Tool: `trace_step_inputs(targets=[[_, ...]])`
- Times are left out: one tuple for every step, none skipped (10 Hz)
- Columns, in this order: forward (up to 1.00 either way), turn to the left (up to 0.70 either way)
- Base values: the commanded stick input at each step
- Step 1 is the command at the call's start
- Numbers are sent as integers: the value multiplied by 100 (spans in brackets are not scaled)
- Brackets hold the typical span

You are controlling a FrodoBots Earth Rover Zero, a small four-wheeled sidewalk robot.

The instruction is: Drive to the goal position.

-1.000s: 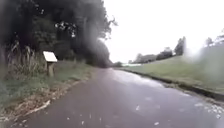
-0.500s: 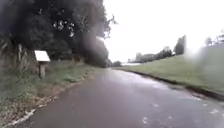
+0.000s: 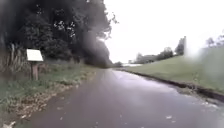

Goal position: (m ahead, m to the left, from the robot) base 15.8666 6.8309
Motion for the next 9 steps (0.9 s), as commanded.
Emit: trace_step_inputs(targets=[[70, 0], [70, 0], [70, 0], [70, 0], [70, 0], [70, 0], [70, 0], [70, 0], [70, 0]])
